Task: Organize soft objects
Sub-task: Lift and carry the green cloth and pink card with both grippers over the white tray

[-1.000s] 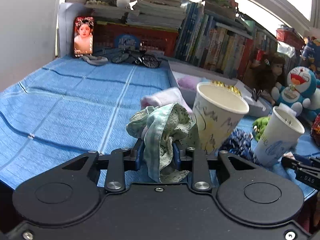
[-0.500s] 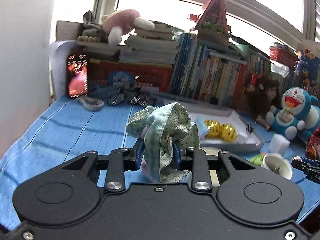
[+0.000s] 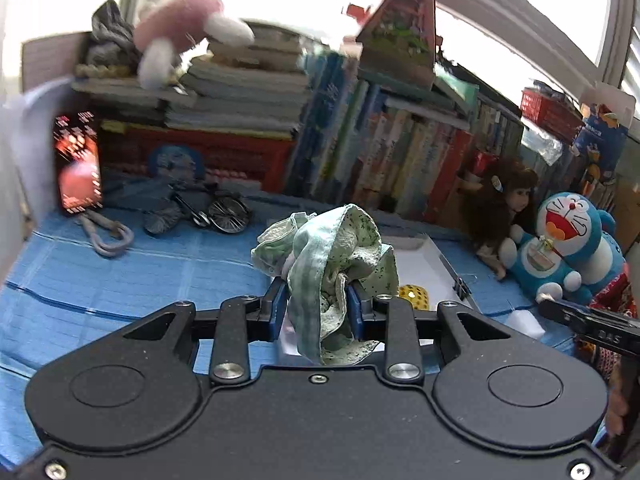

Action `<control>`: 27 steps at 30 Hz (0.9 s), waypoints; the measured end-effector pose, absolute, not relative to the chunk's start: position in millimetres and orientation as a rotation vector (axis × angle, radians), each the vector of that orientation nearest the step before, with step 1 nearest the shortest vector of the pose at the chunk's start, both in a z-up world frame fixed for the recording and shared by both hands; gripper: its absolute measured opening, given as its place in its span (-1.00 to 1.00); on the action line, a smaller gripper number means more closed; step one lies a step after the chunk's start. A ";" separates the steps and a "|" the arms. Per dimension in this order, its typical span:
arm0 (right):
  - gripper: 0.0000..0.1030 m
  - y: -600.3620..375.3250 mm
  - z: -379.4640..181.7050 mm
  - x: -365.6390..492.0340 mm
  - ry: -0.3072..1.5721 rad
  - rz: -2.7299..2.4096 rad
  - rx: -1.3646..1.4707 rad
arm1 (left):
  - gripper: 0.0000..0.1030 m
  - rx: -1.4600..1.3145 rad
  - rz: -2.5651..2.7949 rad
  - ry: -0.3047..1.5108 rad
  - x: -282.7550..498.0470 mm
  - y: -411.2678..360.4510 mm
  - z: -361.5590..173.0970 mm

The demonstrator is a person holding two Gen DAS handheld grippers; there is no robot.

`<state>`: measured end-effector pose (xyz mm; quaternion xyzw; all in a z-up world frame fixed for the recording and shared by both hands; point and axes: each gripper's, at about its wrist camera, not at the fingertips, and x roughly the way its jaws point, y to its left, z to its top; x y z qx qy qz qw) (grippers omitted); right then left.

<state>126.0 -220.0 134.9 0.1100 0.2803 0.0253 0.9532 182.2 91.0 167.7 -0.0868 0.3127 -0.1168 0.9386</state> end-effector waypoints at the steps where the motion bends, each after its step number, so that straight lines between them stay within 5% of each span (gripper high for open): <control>1: -0.08 -218.6 134.6 134.0 0.586 0.058 0.222 | -0.43 -0.174 -0.240 0.655 188.3 86.4 165.1; 27: -0.06 -219.2 59.8 291.9 0.903 -0.022 0.265 | -0.41 -0.171 -0.124 0.917 357.7 31.5 79.4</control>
